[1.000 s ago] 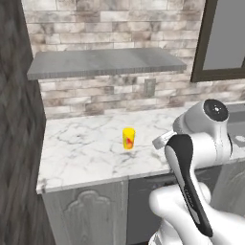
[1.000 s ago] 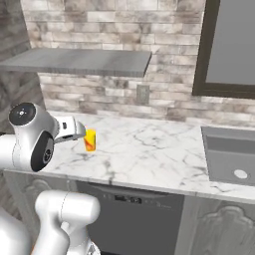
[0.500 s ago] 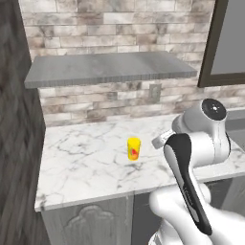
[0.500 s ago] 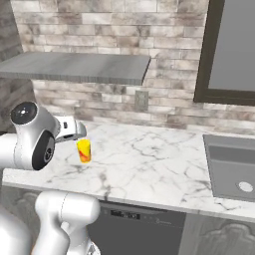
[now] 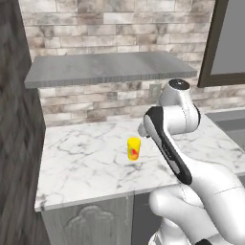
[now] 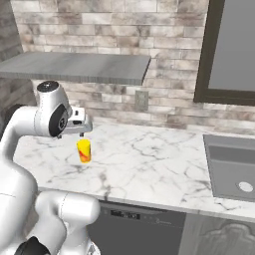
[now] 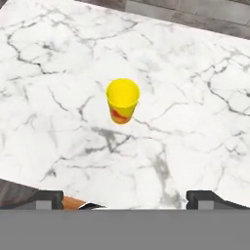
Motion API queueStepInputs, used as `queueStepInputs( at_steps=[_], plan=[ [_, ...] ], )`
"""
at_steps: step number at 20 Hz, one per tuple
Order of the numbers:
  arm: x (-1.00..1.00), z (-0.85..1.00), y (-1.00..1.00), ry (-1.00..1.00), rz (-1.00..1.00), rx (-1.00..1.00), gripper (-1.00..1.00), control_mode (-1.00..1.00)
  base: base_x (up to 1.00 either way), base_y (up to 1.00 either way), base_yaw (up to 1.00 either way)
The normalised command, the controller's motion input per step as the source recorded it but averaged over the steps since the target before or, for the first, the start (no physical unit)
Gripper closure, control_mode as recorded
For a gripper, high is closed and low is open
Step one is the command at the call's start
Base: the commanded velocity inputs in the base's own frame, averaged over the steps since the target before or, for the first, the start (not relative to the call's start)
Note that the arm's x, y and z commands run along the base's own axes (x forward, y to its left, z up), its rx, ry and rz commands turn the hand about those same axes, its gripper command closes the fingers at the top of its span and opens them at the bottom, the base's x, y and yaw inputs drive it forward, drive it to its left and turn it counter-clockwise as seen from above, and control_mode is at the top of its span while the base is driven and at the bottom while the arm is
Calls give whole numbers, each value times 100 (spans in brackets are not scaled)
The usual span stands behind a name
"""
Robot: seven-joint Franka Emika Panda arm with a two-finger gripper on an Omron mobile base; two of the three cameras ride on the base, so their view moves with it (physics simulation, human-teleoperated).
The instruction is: Place the pitcher and cup on the dining counter for serving.
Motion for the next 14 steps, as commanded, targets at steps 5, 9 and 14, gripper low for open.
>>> queueStepInputs(
  at_steps=[5,9,14],
  plan=[
    [83,-29,6,17,-29,2,-100,-100,0,0,0],
    [57,-73,0,9,-27,0,-100,-100,0,0,0],
    [39,-77,0,5,-23,0,-100,-100,0,0,0]
  ],
)
